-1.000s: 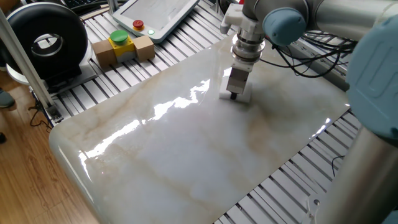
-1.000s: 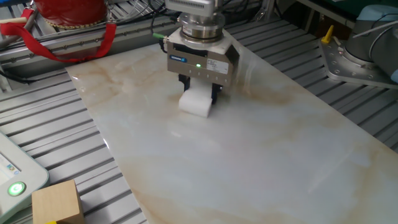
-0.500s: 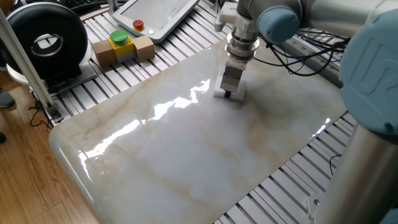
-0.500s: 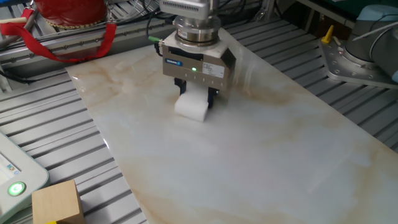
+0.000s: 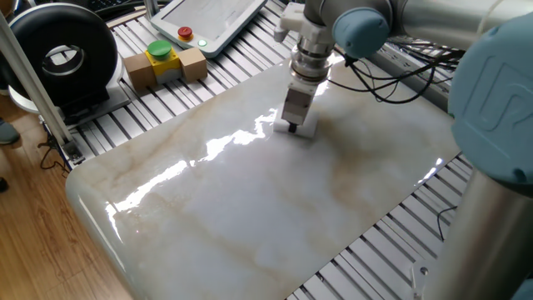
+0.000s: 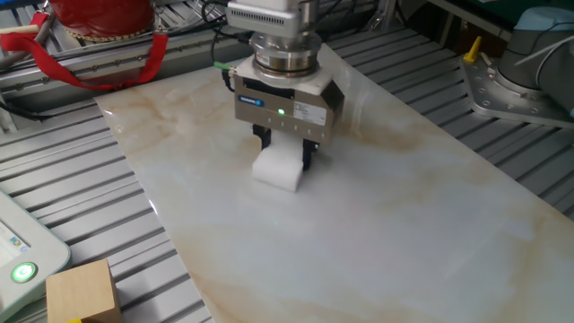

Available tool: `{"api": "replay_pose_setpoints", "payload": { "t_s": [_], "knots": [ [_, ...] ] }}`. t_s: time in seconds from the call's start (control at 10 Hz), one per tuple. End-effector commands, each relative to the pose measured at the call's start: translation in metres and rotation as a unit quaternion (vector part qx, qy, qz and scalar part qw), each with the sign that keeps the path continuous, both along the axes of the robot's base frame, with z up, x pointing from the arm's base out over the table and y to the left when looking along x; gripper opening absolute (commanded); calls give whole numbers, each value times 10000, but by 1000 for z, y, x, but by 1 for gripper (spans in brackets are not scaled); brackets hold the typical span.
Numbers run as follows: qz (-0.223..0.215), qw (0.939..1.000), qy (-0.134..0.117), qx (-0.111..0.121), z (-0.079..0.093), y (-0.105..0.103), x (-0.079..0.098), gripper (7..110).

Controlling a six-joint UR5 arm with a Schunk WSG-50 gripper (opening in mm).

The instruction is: Clean the tabletop with a sponge

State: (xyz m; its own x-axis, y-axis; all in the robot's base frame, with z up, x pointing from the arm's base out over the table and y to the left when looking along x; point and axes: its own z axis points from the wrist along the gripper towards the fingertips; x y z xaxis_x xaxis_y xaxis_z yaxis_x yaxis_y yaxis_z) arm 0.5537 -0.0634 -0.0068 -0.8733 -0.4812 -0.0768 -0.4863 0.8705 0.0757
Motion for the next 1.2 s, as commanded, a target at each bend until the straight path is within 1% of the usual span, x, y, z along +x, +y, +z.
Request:
{"api": "replay_pose_setpoints", "payload": {
  "t_s": [0.0, 0.4, 0.9, 1.1],
  "knots": [
    [-192, 9997, 50, 115, 3, 19, -3, 7],
    [-454, 9988, 117, 122, 3, 44, -19, 7],
    [-833, 9964, 105, 152, -7, 79, -35, 7],
    [-912, 9956, 79, 196, -9, 88, -39, 7]
  ]
}}
